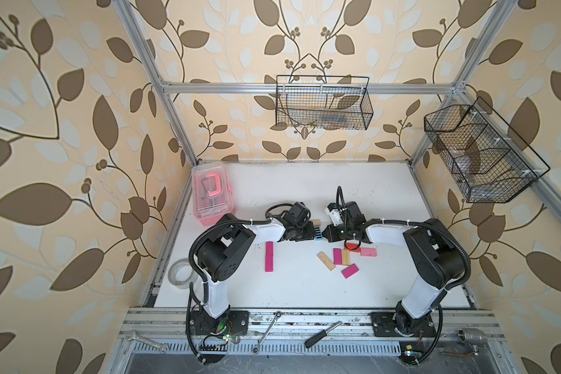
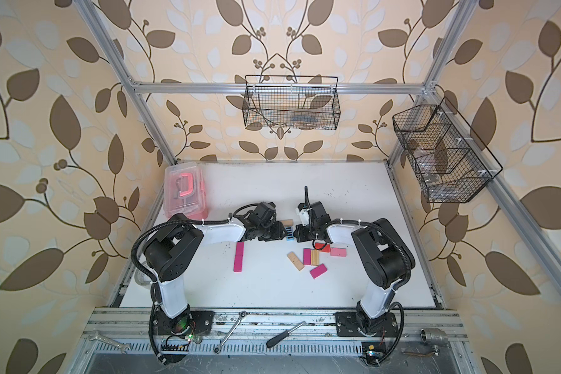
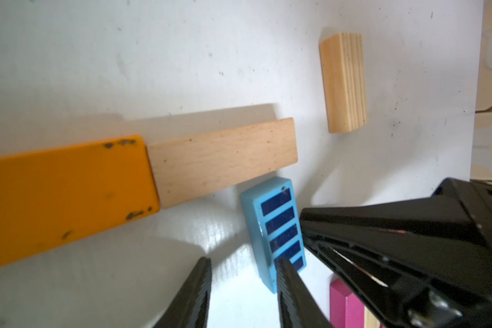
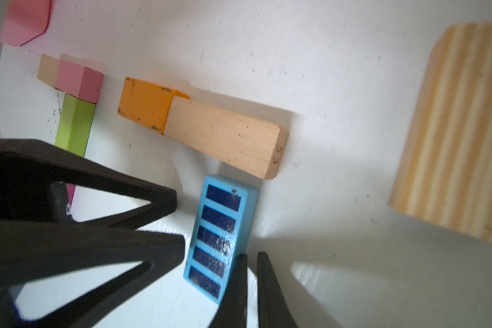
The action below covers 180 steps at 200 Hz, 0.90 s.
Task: Assemble the number 7 with building blocks
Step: Assemble the building block at the center of the board.
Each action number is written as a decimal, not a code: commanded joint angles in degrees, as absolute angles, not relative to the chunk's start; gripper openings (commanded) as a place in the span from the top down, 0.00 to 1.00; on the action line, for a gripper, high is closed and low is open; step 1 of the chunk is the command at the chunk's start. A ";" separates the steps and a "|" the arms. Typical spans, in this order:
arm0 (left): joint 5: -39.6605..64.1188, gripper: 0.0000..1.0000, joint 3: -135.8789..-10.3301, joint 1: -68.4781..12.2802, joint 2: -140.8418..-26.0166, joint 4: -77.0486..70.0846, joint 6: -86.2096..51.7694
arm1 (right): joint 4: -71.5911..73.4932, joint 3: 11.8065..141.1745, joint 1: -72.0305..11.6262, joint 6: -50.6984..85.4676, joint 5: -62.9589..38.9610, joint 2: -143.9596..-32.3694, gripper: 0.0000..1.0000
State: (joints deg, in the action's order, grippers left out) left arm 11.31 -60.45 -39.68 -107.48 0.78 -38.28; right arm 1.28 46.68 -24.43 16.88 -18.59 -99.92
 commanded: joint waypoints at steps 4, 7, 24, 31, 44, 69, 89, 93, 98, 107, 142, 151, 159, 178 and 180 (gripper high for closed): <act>7.59 0.59 -59.28 -39.29 -106.30 5.96 -38.31 | -2.13 44.93 -24.78 16.12 -16.55 -97.16 0.87; 7.63 0.59 -59.40 -39.24 -106.47 6.19 -38.23 | -2.50 44.99 -24.78 15.97 -16.19 -96.80 0.87; 7.43 0.59 -60.02 -39.22 -107.20 6.85 -38.16 | -4.55 45.08 -24.77 14.96 -14.51 -94.50 0.80; 7.47 0.59 -60.16 -39.20 -107.39 6.86 -38.31 | -5.31 45.00 -24.70 14.71 -13.62 -93.32 0.75; 7.62 0.58 -60.46 -39.23 -107.74 6.85 -38.30 | -6.81 44.89 -24.54 14.21 -12.62 -90.64 0.63; 7.73 0.57 -61.02 -39.20 -108.43 7.48 -38.32 | -9.63 44.91 -24.28 13.38 -10.40 -86.14 0.48; 7.48 0.57 -61.41 -39.20 -108.97 8.29 -38.45 | -11.47 45.04 -23.69 12.76 -9.25 -83.23 0.43; 7.44 0.57 -61.43 -39.20 -109.03 8.47 -38.42 | -11.86 45.01 -23.65 12.59 -9.05 -82.72 0.43; 7.26 0.57 -61.50 -39.21 -109.07 8.67 -38.49 | -12.29 44.96 -23.49 12.49 -8.79 -82.08 0.42; 6.75 0.57 -61.51 -39.24 -108.99 9.34 -38.69 | -12.96 45.08 -23.34 12.22 -8.54 -81.15 0.41; 4.50 0.57 -62.48 -39.29 -108.97 12.31 -38.15 | -14.72 45.09 -22.33 11.55 -7.81 -77.76 0.37; 4.44 0.56 -62.59 -39.29 -108.99 12.47 -37.93 | -15.01 45.09 -22.16 11.47 -7.67 -76.99 0.37; 4.08 0.56 -63.00 -39.29 -109.15 12.98 -37.82 | -15.24 45.09 -22.07 11.43 -7.45 -76.45 0.37; 3.27 0.56 -64.26 -39.29 -109.99 14.76 -37.79 | -15.71 44.83 -21.39 11.48 -6.84 -74.97 0.36; 3.21 0.56 -64.25 -39.35 -110.14 14.94 -37.79 | -15.73 44.78 -21.25 11.48 -6.74 -74.77 0.36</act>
State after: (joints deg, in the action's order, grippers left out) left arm 6.57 -63.24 -39.68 -107.53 7.66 -38.28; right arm -13.85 45.43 -22.04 12.69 -8.49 -76.88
